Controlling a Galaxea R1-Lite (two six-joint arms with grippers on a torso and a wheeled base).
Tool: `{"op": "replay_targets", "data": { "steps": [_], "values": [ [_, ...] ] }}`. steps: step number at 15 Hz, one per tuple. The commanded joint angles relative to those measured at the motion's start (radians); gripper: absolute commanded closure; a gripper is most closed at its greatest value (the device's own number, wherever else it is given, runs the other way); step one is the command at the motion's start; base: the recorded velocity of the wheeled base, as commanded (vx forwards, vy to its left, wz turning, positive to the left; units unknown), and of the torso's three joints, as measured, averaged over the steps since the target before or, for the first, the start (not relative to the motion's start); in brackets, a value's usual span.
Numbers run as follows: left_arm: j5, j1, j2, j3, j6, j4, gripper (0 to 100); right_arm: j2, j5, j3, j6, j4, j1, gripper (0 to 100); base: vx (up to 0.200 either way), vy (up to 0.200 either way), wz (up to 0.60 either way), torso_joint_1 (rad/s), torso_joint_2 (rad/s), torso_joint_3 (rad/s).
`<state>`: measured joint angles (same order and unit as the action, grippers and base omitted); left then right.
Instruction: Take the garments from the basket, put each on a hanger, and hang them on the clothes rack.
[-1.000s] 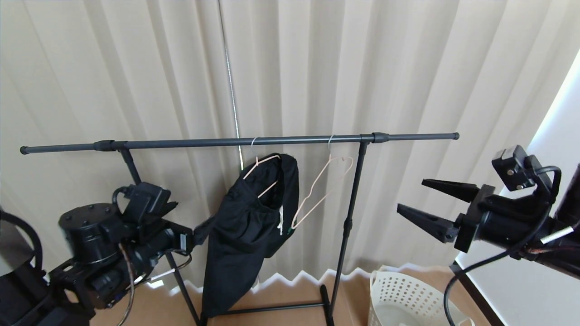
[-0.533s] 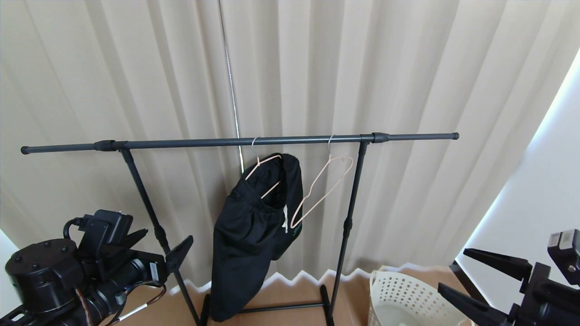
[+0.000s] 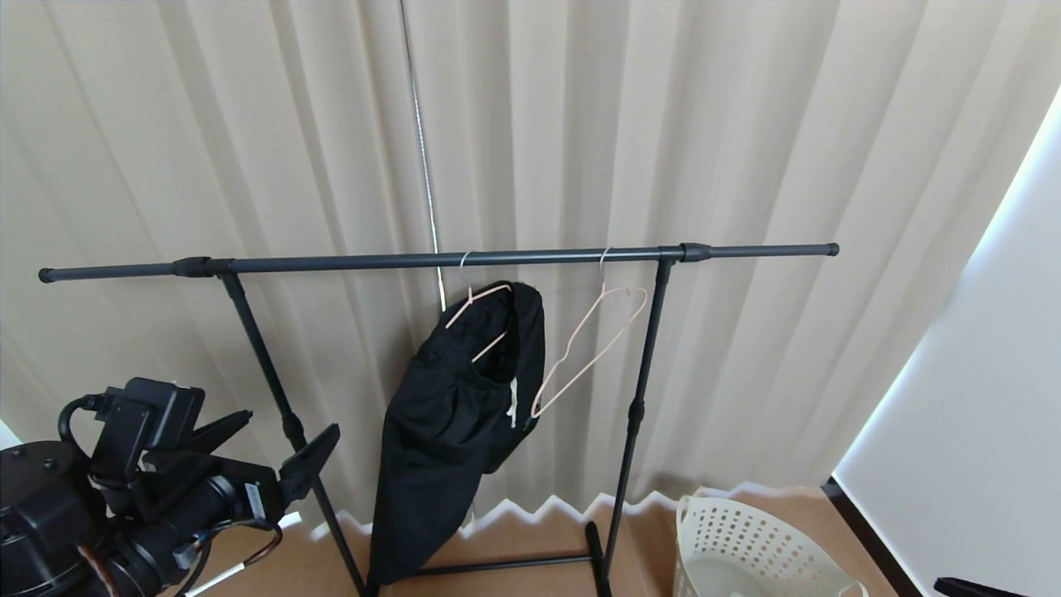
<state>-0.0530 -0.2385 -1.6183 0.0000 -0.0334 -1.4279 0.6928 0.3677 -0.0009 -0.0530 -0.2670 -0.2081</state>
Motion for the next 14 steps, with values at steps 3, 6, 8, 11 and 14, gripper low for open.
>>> {"op": "replay_targets", "data": {
  "steps": [3,6,8,11,14],
  "values": [
    [0.039,-0.028,0.298,0.000,0.006,0.310,0,-0.349,-0.021,-0.001,0.004,0.250,0.006,0,0.000,0.000,0.00,0.000,0.00,0.000],
    [0.127,-0.028,0.537,0.000,0.007,0.613,0,-0.412,-0.184,0.001,0.002,0.255,0.013,0,0.000,0.000,0.00,0.000,0.00,0.000],
    [0.131,-0.028,0.701,0.000,0.009,0.796,0,-0.483,-0.296,0.001,-0.001,0.265,0.013,0,0.000,0.000,0.00,0.000,0.00,0.000],
    [0.134,-0.028,0.939,0.000,0.007,1.035,0,-0.538,-0.351,-0.010,-0.001,0.302,0.016,0,0.000,0.000,0.00,0.000,0.00,0.000],
    [0.134,-0.030,1.241,0.000,0.001,1.334,0,-0.556,-0.377,-0.010,-0.001,0.302,0.016,0,0.000,0.000,0.00,0.000,0.00,0.000]
  ]
}}
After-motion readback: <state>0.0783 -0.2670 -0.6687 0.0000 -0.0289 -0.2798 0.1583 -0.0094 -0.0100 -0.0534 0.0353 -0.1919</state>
